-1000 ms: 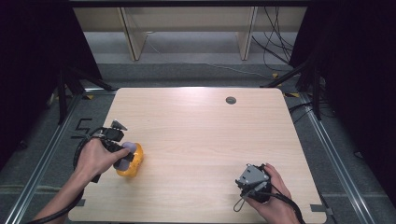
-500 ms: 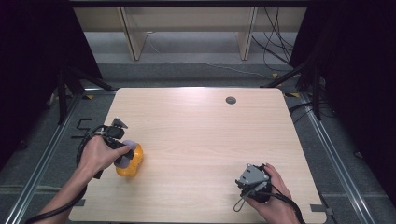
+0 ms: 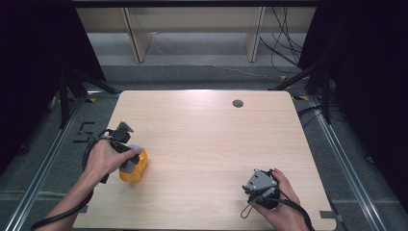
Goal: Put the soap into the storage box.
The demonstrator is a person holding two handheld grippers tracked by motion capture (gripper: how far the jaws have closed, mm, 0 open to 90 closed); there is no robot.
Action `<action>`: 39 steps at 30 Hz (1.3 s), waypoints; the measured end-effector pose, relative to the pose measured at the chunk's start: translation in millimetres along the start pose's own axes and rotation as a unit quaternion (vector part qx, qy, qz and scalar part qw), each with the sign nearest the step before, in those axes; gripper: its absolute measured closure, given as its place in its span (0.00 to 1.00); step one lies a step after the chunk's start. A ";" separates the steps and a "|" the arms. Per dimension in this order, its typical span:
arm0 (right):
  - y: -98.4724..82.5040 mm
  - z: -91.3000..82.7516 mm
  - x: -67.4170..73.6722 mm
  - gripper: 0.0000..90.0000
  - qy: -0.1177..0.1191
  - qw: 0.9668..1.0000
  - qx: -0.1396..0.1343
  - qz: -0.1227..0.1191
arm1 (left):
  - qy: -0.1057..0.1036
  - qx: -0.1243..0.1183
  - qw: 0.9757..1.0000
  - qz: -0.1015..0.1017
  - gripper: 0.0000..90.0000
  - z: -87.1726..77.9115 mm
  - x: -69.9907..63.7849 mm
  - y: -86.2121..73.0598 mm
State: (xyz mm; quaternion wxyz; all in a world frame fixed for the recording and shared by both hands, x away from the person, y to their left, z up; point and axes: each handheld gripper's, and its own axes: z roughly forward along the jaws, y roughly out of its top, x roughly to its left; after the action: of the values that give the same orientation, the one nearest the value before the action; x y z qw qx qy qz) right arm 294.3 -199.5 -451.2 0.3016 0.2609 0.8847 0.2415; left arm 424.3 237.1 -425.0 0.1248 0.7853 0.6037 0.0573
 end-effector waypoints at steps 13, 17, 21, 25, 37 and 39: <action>0.0 0.2 0.1 0.39 0.000 1.000 0.000 0.000 | 0.006 0.006 1.000 0.002 0.55 6.1 -2.9 2.3; 0.0 0.4 0.1 0.39 0.000 1.000 0.000 0.000 | 0.006 0.006 1.000 0.000 0.55 8.8 -2.9 2.0; 0.0 0.8 0.3 0.39 0.001 1.000 0.000 0.000 | 0.009 0.008 1.000 0.004 0.55 10.8 -3.3 1.9; -0.1 0.8 0.3 0.39 0.001 1.000 0.000 0.000 | 0.010 0.013 1.000 0.007 0.55 12.2 -2.9 2.2; -0.2 0.9 0.3 0.39 0.002 1.000 0.001 0.000 | 0.012 0.015 1.000 0.006 0.55 18.9 -2.8 1.3; -0.2 0.9 0.3 0.39 0.002 1.000 0.001 0.000 | 0.011 0.021 1.000 0.008 0.55 19.2 -2.2 1.4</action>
State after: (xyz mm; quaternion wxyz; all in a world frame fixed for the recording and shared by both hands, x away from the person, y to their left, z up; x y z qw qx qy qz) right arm 294.7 -199.2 -452.1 0.2995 0.2608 0.8854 0.2416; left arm 429.6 232.2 -443.0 0.1008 0.7918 0.5999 0.0545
